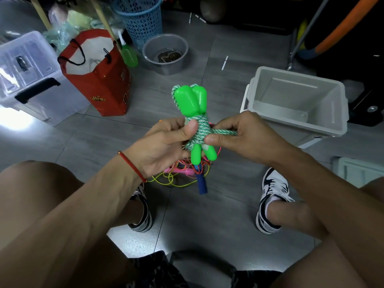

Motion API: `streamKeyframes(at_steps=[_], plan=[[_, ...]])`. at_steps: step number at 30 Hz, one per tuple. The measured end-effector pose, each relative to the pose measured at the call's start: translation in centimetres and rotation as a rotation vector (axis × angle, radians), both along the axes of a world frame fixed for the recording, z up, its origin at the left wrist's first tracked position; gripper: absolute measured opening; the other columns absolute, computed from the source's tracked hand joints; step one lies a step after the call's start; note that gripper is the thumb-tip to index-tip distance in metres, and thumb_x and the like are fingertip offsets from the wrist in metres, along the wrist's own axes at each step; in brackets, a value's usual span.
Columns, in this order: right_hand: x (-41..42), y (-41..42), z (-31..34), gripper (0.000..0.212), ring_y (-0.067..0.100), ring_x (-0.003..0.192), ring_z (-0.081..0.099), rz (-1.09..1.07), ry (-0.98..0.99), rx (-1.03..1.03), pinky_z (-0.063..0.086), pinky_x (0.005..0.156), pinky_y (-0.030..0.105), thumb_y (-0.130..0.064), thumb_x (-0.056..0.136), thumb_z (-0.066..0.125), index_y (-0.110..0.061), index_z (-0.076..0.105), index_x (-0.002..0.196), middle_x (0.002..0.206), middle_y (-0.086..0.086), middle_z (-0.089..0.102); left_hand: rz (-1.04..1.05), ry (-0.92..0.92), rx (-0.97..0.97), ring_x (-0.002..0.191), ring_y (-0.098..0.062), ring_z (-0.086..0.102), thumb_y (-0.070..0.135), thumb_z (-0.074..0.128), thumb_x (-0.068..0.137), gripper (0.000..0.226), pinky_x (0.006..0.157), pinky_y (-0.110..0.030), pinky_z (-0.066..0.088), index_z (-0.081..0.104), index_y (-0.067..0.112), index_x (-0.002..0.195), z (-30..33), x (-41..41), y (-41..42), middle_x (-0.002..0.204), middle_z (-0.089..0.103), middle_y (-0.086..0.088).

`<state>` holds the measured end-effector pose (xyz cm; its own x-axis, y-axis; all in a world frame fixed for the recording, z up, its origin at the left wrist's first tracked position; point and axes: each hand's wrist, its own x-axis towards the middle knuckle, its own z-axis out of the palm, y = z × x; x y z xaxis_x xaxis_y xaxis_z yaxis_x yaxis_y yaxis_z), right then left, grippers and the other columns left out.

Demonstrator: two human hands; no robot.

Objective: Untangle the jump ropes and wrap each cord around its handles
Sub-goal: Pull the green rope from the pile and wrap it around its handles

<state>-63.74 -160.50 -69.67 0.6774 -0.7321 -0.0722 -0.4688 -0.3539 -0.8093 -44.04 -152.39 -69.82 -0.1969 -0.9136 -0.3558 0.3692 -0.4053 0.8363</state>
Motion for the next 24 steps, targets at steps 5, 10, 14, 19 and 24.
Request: streamKeyframes(at_steps=[5,10,14,19,24], plan=[[0.8,0.8,-0.1,0.044,0.018,0.061,0.047,-0.140,0.266,-0.312,0.040,0.058,0.034,-0.062,0.085,0.063,-0.023,0.061,0.065,0.052,-0.001,0.049,0.138,-0.179,0.003,0.101,-0.038,0.064,0.024,0.067,0.086,0.053,0.088,-0.054,0.056,0.057,-0.013,0.122,-0.8,-0.3,-0.5,0.118,0.064,-0.031],[1.2,1.1,-0.1,0.046,0.031,0.074,0.058,-0.156,0.306,-0.286,0.052,0.070,0.039,-0.047,0.085,0.039,-0.014,0.072,0.084,0.073,0.009,0.068,0.225,-0.248,-0.003,0.084,-0.032,0.067,0.026,0.071,0.082,0.048,0.076,-0.043,0.058,0.062,-0.011,0.112,-1.2,-1.0,-0.6,0.098,0.070,-0.024],[1.9,2.5,0.0,0.035,0.034,0.071,0.054,-0.164,0.273,-0.281,0.043,0.061,0.036,-0.035,0.093,0.045,-0.011,0.061,0.074,0.062,0.006,0.054,0.287,-0.151,0.059,0.088,-0.033,0.064,0.025,0.067,0.086,0.047,0.080,-0.045,0.056,0.061,-0.014,0.111,-1.3,-1.8,-0.5,0.100,0.067,-0.025],[3.2,4.1,0.2,0.056,0.028,0.073,0.052,-0.197,0.362,-0.368,0.036,0.062,0.033,-0.072,0.079,0.060,-0.016,0.056,0.077,0.071,0.000,0.054,0.375,0.026,0.173,0.068,-0.026,0.071,0.017,0.062,0.095,0.025,0.061,-0.034,0.059,0.063,-0.007,0.101,-1.0,-2.8,-0.6,0.084,0.070,-0.020],[2.9,2.5,0.1,0.054,0.020,0.060,0.056,-0.295,0.237,-0.180,0.038,0.053,0.032,-0.069,0.071,0.068,-0.016,0.065,0.068,0.056,0.002,0.053,0.287,0.044,0.119,0.092,-0.029,0.069,0.031,0.058,0.095,0.037,0.083,-0.042,0.058,0.063,-0.001,0.114,0.0,-2.8,-0.6,0.105,0.070,-0.019]])
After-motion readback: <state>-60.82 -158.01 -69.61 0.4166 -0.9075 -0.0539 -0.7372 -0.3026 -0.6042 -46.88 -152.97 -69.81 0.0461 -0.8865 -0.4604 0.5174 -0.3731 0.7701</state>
